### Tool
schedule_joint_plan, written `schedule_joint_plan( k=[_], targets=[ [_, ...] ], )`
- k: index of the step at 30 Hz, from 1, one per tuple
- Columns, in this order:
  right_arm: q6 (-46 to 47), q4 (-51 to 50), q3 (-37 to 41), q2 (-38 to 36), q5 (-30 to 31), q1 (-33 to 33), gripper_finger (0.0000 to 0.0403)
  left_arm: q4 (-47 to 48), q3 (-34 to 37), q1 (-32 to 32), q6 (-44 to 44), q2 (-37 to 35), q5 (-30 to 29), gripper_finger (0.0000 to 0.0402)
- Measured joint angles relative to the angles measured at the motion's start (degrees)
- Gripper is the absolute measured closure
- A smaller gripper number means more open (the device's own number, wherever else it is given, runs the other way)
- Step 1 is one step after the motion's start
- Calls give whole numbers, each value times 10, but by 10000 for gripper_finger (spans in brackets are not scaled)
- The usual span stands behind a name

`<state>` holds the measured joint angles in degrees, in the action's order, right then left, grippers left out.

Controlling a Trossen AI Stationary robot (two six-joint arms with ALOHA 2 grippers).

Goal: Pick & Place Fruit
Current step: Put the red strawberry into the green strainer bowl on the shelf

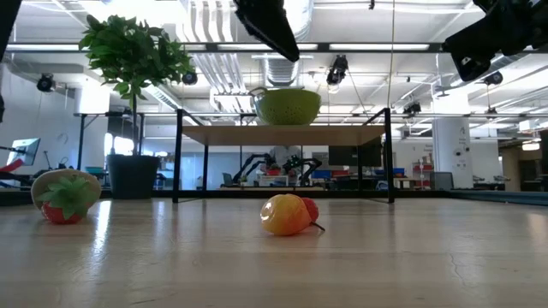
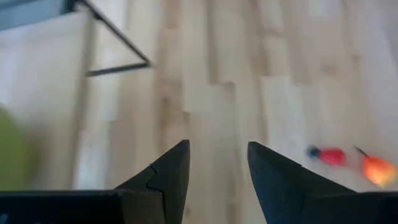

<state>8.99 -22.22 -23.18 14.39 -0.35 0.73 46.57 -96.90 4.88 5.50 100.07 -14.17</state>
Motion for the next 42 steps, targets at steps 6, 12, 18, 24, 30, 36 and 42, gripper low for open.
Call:
schedule_joint_plan(
  k=[6,12,18,24,30,36,42],
  targets=[
    [0,0,0,0,0,0,355,66,41,65,-30,0,0,234],
    [0,0,0,0,0,0,335,148,83,120,-110,-2,0,234],
    [0,0,0,0,0,0,314,144,172,159,-181,-40,0,236],
    [0,0,0,0,0,0,295,96,265,174,-269,-116,-8,236],
    [0,0,0,0,0,0,277,28,355,196,-237,-177,12,236],
    [0,0,0,0,0,0,259,-17,427,202,-198,-202,15,236],
    [0,0,0,0,0,0,244,-45,471,201,-163,-203,52,236]
  ],
)
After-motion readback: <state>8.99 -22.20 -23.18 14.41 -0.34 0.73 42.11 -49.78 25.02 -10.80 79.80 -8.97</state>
